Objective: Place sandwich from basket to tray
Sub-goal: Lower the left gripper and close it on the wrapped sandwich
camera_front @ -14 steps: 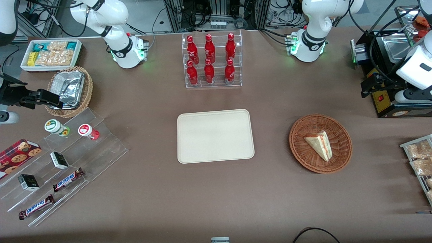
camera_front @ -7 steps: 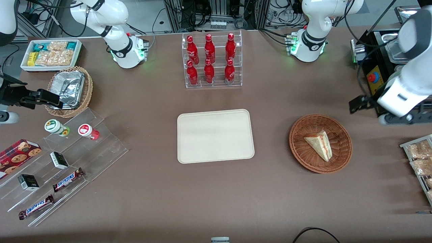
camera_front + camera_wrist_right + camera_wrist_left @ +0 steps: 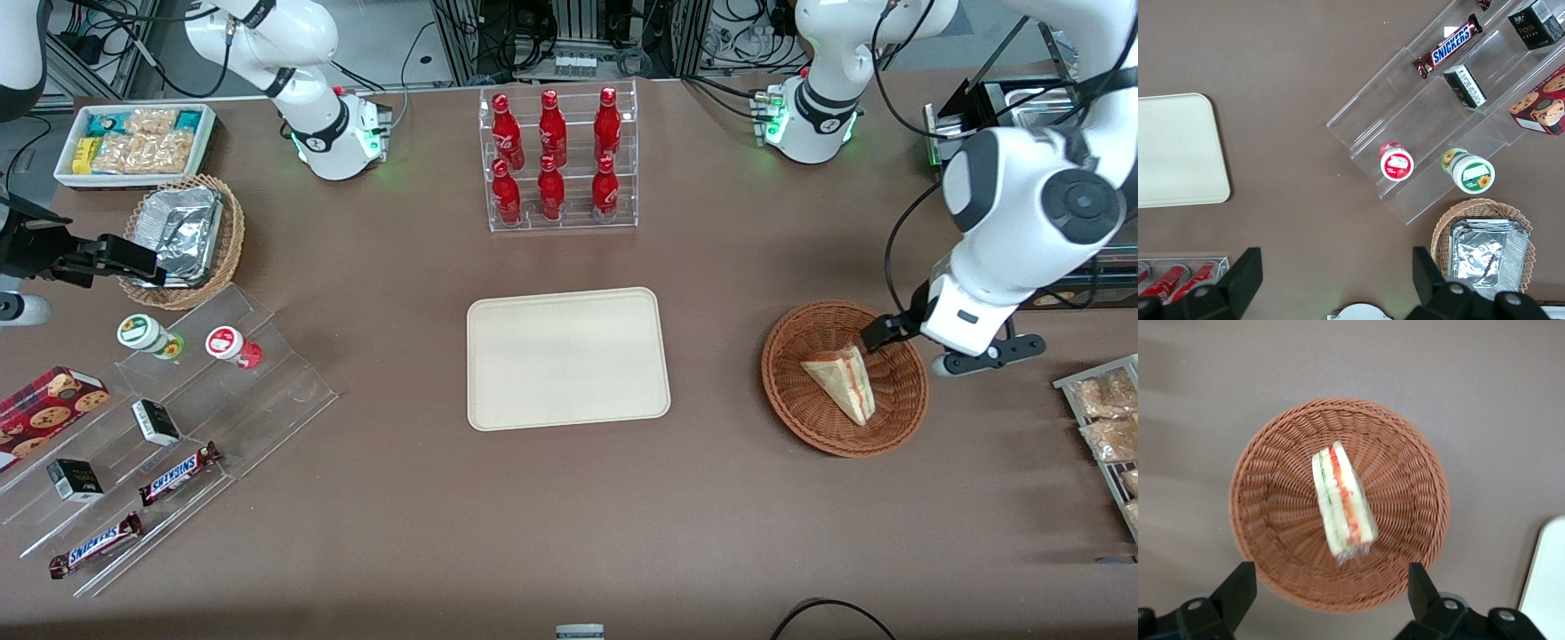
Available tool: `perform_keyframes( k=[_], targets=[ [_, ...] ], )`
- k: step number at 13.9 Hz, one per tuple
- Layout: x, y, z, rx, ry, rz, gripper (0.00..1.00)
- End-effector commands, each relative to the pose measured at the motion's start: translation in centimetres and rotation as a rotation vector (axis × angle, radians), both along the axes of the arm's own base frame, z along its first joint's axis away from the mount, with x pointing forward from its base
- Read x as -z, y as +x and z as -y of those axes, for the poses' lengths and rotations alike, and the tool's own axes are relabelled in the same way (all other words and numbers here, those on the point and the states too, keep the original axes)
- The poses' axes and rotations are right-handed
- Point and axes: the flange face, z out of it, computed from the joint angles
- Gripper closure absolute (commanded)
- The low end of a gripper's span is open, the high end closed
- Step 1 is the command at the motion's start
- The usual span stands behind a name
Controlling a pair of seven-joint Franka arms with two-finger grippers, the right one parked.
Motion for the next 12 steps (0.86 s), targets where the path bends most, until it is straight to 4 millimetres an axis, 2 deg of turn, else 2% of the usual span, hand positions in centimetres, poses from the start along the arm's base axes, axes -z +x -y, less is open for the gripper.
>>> perform_keyframes(
  k=[1, 3, 5, 12],
  targets=[
    [4.2, 0.1, 1.1, -0.114, -0.020, 0.035, 0.00],
    [6.9, 0.0, 1.1, -0.184, -0.033, 0.057, 0.00],
    [8.4, 0.1, 1.1, -0.190, -0.035, 0.057, 0.00],
    [11.9, -0.4, 0.9, -0.191, -0.028, 0.011, 0.00]
  ],
)
